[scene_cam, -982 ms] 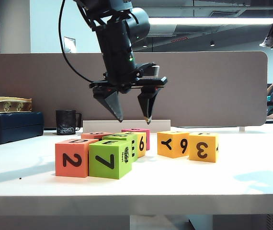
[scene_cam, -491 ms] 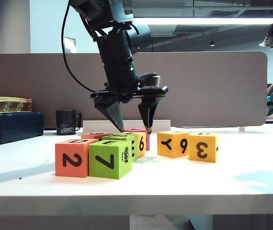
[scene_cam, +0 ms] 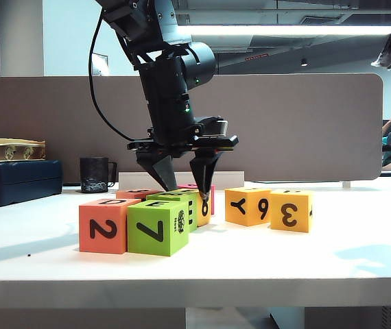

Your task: Select the appropriate blocks from the scattered letter blocks on the table and arrange them in a row to spell out "DEEP".

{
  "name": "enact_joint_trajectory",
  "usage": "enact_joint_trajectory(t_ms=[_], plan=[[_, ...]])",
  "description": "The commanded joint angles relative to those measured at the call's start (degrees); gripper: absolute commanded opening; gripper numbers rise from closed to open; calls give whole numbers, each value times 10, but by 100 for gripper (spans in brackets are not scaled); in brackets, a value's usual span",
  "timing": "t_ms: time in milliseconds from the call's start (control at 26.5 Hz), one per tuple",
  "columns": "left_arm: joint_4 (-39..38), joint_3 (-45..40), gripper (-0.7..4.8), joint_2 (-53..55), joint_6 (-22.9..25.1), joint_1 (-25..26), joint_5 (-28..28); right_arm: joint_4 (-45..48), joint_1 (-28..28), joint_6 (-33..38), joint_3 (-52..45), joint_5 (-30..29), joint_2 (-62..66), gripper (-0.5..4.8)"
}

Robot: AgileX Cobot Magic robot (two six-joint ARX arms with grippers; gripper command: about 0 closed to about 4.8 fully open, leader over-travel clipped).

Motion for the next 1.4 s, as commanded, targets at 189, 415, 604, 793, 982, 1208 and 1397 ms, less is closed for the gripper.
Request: enact_joint_trajectory(t_ms=[189,415,604,793,982,1208,1397], plan=[[5,10,265,-17,-1,-2,23,6,0,-3,2,-1,-2,-6],[-75,79,265,-22,-13,-3,55,7,0,-3,2,-2,-2,-5],[-171,118,265,-23,-48,-10,152,7,0,-3,2,-2,-2,-5],[-260,118,265,-22,-54,-29,183,12,0,-3,2,-2,-2,-5],[-274,118,265,-21,-58,-54,180,19,0,-3,2,-2,-2,-5],[-267,117,265,-2,-76,-77,117,19,0,-3,2,-2,-2,-5],[-259,117,265,21,-80,-86,118,19,0,-3,2,-2,-2,-5]])
